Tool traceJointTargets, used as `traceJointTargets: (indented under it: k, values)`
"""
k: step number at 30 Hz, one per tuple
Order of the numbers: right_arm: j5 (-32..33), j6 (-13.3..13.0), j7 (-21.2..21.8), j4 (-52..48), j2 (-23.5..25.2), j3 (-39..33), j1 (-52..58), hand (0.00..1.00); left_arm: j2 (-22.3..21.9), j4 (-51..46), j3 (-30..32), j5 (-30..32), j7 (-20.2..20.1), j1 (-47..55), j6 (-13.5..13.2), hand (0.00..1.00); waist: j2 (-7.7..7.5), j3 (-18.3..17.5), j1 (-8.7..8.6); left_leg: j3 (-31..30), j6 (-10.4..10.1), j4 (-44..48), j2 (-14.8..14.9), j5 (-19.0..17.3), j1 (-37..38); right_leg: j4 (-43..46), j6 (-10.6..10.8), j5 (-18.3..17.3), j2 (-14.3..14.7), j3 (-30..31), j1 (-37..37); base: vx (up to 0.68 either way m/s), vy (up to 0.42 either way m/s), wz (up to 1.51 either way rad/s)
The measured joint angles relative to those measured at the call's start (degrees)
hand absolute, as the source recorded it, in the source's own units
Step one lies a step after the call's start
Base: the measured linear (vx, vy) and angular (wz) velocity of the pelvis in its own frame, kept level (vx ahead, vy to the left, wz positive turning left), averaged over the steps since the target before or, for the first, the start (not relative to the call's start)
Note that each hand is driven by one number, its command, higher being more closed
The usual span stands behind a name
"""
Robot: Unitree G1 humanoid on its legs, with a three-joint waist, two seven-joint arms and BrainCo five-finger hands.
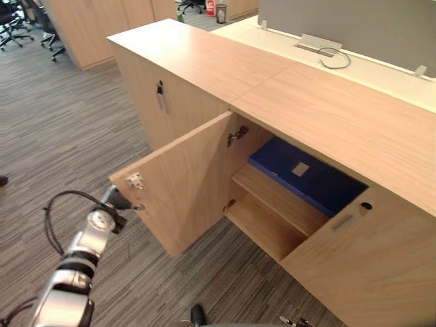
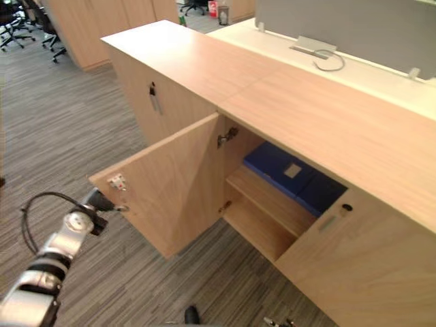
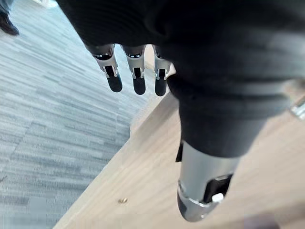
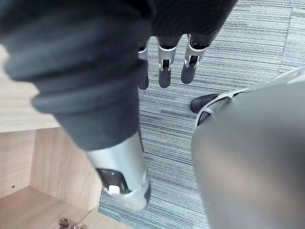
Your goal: Walk over to the cabinet, pick up the folder, carry it to the office cabinet, place the folder inside the office cabinet, then close the office cabinet door
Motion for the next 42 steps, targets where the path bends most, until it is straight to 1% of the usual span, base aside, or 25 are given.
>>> traceJointTargets:
  k: [3, 5, 8, 10, 11, 13, 15, 21, 23, 24, 26, 27, 28, 29, 30, 31, 32, 33, 34, 35, 36, 39, 40, 41, 42]
  values:
    - [-1.3, 0.0, 0.0, -0.1, 0.0, 0.0, -0.3, 0.0, -3.5, -4.9, -6.0, -1.1, -3.5, 6.1, -0.2, 0.0, 0.03, -0.1, 0.2, -0.2, 0.0, 0.0, -0.7, 0.0, -0.1, 0.0, 0.7, 0.4, -0.7, -0.1, 0.0, -0.04, 0.04, 0.06]
    - [-2.0, -0.1, 0.0, 0.0, 0.1, 0.1, -0.6, 0.0, -7.7, -6.4, -13.6, -1.3, -6.2, 9.0, -0.4, 0.0, -0.01, -0.5, -0.23, -0.8, 0.3, 0.0, -1.2, 0.2, -0.5, -0.1, 1.2, 0.7, -1.2, -0.8, -0.1, -0.05, 0.029, 0.11]
    - [-2.0, -0.2, 0.0, 0.4, 0.4, 0.2, -0.7, 0.0, -12.2, -9.3, -20.5, -2.2, -9.1, 11.4, -1.5, 0.0, -0.21, -1.5, -0.74, -1.1, 0.7, 0.0, -1.4, 0.2, -1.4, -0.3, 1.4, 0.9, -1.4, -0.9, -0.7, -0.02, 0.012, 0.05]
    - [-2.0, -0.3, -0.1, 0.6, 0.6, 0.9, -1.0, 0.0, -17.1, -12.2, -27.1, -5.4, -11.4, 12.1, -2.7, 0.0, -0.56, -1.8, -1.65, -1.0, 0.8, 0.0, -1.5, 0.3, -1.4, -0.5, 1.5, 1.1, -1.4, -0.9, -0.7, 0.0, 0.0, 0.0]
    - [-2.0, -0.3, -0.1, 0.7, 0.6, 1.0, -1.0, 0.0, -17.9, -12.4, -27.3, -5.8, -11.4, 12.1, -2.7, 0.0, -0.63, -1.9, -1.69, -1.0, 0.8, 0.0, -1.4, 0.3, -1.4, -0.5, 1.5, 1.1, -1.3, -0.9, -0.7, -0.01, -0.012, -0.04]
    - [-2.0, -0.6, -0.2, 0.9, 0.5, 3.0, -1.1, 0.0, -19.2, -16.5, -32.4, -11.0, -14.2, 11.9, -4.6, 0.0, -0.8, -2.9, -2.74, -0.8, 0.9, 0.0, -1.2, 0.4, -1.4, -0.8, 1.4, 1.2, -1.0, -0.7, -0.7, 0.01, -0.038, -0.06]
    - [-2.0, -0.8, -0.2, 1.0, 0.4, 3.2, -1.1, 0.0, -19.8, -17.7, -34.6, -14.6, -15.5, 12.0, -5.7, 0.0, -0.61, -3.2, -3.11, -0.5, 1.0, 0.0, -0.8, 0.4, -1.3, -1.0, 1.3, 1.2, -0.6, -0.4, -0.7, 0.02, -0.051, -0.1]
    - [-2.3, -1.4, -0.5, 0.9, -1.0, 11.5, -2.1, 0.0, -20.3, -16.5, -34.9, -21.2, -15.7, 14.2, -6.5, 0.0, -0.6, -3.2, -3.6, 2.4, 0.9, 0.0, 1.5, 0.4, -0.8, -2.4, 0.3, 1.9, 1.7, 2.5, -0.9, 0.0, -0.075, -0.27]
    - [-2.3, -1.4, -0.6, 0.9, -0.9, 13.0, -2.6, 0.0, -21.5, -12.7, -32.9, -22.1, -15.6, 15.6, -7.1, 0.0, -0.62, -3.3, -3.91, 3.5, 0.7, 0.0, 2.3, 0.3, -0.7, -2.6, 0.2, 2.0, 2.3, 3.6, -1.3, -0.02, -0.093, -0.31]
    - [-2.2, -1.4, -0.6, 0.9, -0.9, 13.9, -2.8, 0.0, -22.8, -9.3, -29.9, -22.9, -14.9, 16.7, -7.3, 0.0, -0.59, -3.3, -3.98, 4.2, 0.6, 0.0, 2.7, 0.2, -0.6, -2.8, 0.0, 2.1, 2.7, 4.2, -1.5, -0.02, -0.082, -0.31]
    - [-2.2, -1.5, -0.7, 0.9, -0.7, 13.9, -2.8, 0.0, -25.9, -0.3, -20.8, -24.2, -12.2, 18.1, -7.6, 0.0, -0.76, -3.6, -4.13, 5.4, 0.2, 0.0, 3.5, 0.1, -0.6, -3.6, -0.5, 2.4, 3.6, 5.5, -1.8, -0.02, -0.064, -0.33]
    - [-2.1, -1.6, -0.7, 0.9, -0.6, 13.9, -2.8, 0.0, -26.3, 2.2, -18.3, -24.1, -11.3, 18.0, -7.7, 0.0, -0.81, -3.6, -4.09, 5.8, 0.1, 0.0, 3.8, 0.1, -0.5, -3.7, -0.6, 2.5, 3.8, 5.8, -1.8, -0.02, -0.06, -0.32]
    - [-1.9, -1.7, -0.7, 0.9, -0.5, 13.9, -2.8, 0.0, -26.6, 7.2, -12.9, -24.0, -9.2, 18.0, -7.9, 0.0, -0.97, -3.7, -4.07, 6.6, -0.2, 0.2, 4.2, 0.0, -0.4, -3.9, -0.7, 2.5, 4.2, 6.5, -2.0, -0.01, -0.043, -0.28]
    - [-1.9, -1.7, -0.8, 0.9, -0.5, 13.9, -2.8, 0.0, -26.6, 9.8, -9.8, -23.9, -8.2, 18.0, -8.0, 0.0, -1.09, -3.7, -4.02, 7.2, -0.5, 0.6, 4.5, -0.2, -0.3, -3.9, -0.7, 2.6, 4.4, 7.1, -2.0, -0.01, -0.058, -0.49]
    - [-1.8, -1.8, -1.0, 0.9, 0.1, 13.9, -2.8, 0.0, -26.0, 16.5, -1.5, -24.0, -5.4, 17.9, -8.3, 0.0, -1.85, -3.8, -3.78, 8.5, -1.2, 5.0, 6.1, -2.8, -1.6, -3.7, -0.8, 2.6, 4.9, 8.4, -2.4, -0.01, -0.089, -0.48]
    - [-1.6, -1.8, -1.1, 0.9, 0.4, 13.9, -2.9, 0.0, -25.5, 19.0, 2.0, -24.2, -4.4, 17.8, -8.3, 0.0, -2.14, -3.7, -3.72, 8.8, -1.4, 9.2, 7.3, -4.9, -3.2, -3.6, -0.9, 2.7, 5.1, 8.7, -2.6, -0.01, -0.117, -0.56]
    - [-1.3, -1.9, -1.1, 0.9, 0.6, 13.8, -2.9, 0.0, -24.8, 22.6, 7.1, -25.2, -3.0, 17.9, -8.2, 0.0, -2.04, -3.5, -3.69, 9.2, -1.4, 16.7, 10.0, -8.8, -5.9, -3.3, -1.0, 2.7, 6.0, 8.9, -2.7, 0.01, -0.185, -0.56]
    - [-0.4, -1.9, -1.1, 0.9, 0.2, 13.4, -2.9, 0.0, -23.8, 27.2, 13.9, -26.5, -1.3, 18.5, -7.7, 0.0, -0.95, -3.0, -3.53, 9.2, -2.0, 26.9, 14.9, -13.9, -8.7, -3.2, -1.4, 2.6, 8.4, 9.3, -2.0, 0.04, -0.17, -0.59]
    - [-0.2, -2.0, -1.1, 0.9, 0.1, 13.2, -2.9, 0.0, -23.0, 28.4, 16.6, -26.8, -0.6, 19.4, -7.5, 0.0, -0.52, -2.4, -3.08, 9.0, -2.0, 31.9, 17.3, -15.9, -9.6, -3.2, -2.5, 2.4, 9.7, 10.2, -1.0, 0.04, -0.133, -0.52]
    - [0.0, -1.9, -1.1, 1.0, 0.0, 13.0, -2.9, 0.0, -22.6, 28.8, 17.8, -27.0, -0.4, 20.1, -7.4, 0.0, -0.06, -1.9, -2.9, 8.6, -1.6, 35.0, 18.6, -16.6, -10.2, -3.2, -2.8, 2.3, 10.4, 10.6, -0.5, 0.02, -0.067, -0.48]
    - [0.0, -1.8, -1.1, 1.1, -0.1, 12.3, -2.9, 0.0, -22.6, 28.8, 20.1, -26.5, 0.1, 22.2, -6.9, 0.0, 0.14, -1.5, -2.26, 5.2, -1.5, 41.1, 20.4, -16.7, -12.0, -2.8, -3.0, 2.2, 11.5, 12.3, 0.1, -0.01, -0.036, -0.46]
    - [0.0, -1.8, -1.1, 1.1, 0.1, 9.3, -2.9, 0.0, -24.4, 28.3, 23.9, -26.4, 0.1, 25.4, -6.9, 0.0, 1.33, -0.7, -0.94, -4.0, -1.9, 45.1, 19.5, -16.4, -13.0, -1.4, -3.5, 1.9, 12.2, 15.2, 0.1, -0.03, 0.013, -0.54]
    - [0.2, -1.8, -1.2, 0.9, 0.3, 8.6, -2.9, 0.0, -25.8, 27.6, 25.5, -26.8, -0.1, 27.0, -7.0, 0.0, 1.37, 0.0, -0.3, -9.2, -2.5, 46.4, 17.7, -16.5, -13.9, -1.2, -4.0, 2.2, 12.1, 17.0, -0.1, -0.05, 0.085, -0.41]
    - [0.2, -1.8, -1.2, 0.5, 0.2, 8.7, -3.3, 0.0, -26.5, 27.6, 26.3, -27.4, -0.2, 27.5, -7.1, 0.0, 1.63, -0.1, -0.16, -11.7, -3.1, 46.1, 16.5, -18.0, -14.0, -1.1, -4.1, 2.3, 12.0, 17.7, -0.4, -0.05, 0.154, -0.57]
    - [0.0, -1.8, -1.2, 0.3, -0.1, 9.0, -3.6, 0.0, -28.1, 27.6, 28.2, -29.4, -0.6, 28.6, -7.2, 0.0, 2.6, 0.0, 0.3, -17.5, -4.4, 42.7, 13.2, -20.4, -13.5, -0.5, -4.1, 2.4, 11.8, 19.3, -1.6, -0.05, 0.207, -0.71]
